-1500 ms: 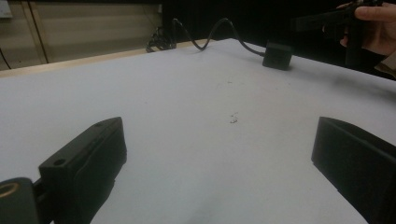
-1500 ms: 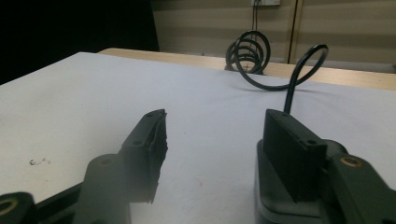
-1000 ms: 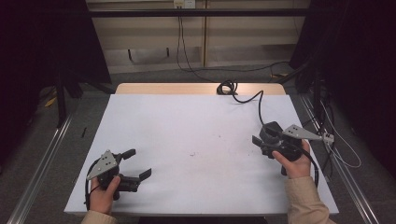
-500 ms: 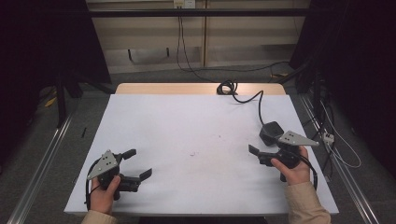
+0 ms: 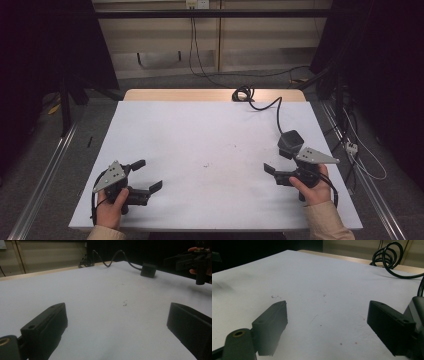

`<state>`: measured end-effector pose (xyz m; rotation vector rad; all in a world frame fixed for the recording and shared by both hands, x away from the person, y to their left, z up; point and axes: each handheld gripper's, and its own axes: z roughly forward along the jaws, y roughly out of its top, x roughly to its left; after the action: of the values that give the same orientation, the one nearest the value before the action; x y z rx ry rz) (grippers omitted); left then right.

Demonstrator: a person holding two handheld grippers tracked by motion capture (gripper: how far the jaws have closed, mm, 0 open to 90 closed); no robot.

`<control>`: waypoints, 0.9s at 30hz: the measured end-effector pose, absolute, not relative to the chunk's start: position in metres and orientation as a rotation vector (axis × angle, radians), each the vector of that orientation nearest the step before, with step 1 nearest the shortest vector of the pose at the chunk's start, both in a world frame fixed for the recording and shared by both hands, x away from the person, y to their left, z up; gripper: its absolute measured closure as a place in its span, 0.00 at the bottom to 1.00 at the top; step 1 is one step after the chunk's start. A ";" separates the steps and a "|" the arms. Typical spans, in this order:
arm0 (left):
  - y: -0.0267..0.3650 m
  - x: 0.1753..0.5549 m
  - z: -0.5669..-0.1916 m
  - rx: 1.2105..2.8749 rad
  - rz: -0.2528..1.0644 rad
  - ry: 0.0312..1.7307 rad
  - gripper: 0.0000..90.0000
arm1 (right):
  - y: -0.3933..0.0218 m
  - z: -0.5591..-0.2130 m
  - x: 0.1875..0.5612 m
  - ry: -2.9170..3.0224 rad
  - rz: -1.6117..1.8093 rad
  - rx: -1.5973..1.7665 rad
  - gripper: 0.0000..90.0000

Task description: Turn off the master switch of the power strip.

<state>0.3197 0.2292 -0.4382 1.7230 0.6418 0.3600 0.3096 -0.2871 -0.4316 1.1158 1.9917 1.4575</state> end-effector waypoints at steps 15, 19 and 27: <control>0.229 0.320 -0.438 1.725 0.361 0.642 0.03 | -0.283 -0.439 0.298 2.038 1.462 1.079 0.17; 0.229 0.320 -0.438 1.723 0.361 0.643 0.03 | -0.282 -0.441 0.295 2.045 1.469 1.075 0.17; 0.229 0.320 -0.438 1.724 0.364 0.643 0.03 | -0.280 -0.443 0.288 2.071 1.456 1.047 0.17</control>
<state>0.3198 0.2295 -0.4381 1.7237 0.6429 0.3636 0.2883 -0.2803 -0.4433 1.0472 2.0706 1.4560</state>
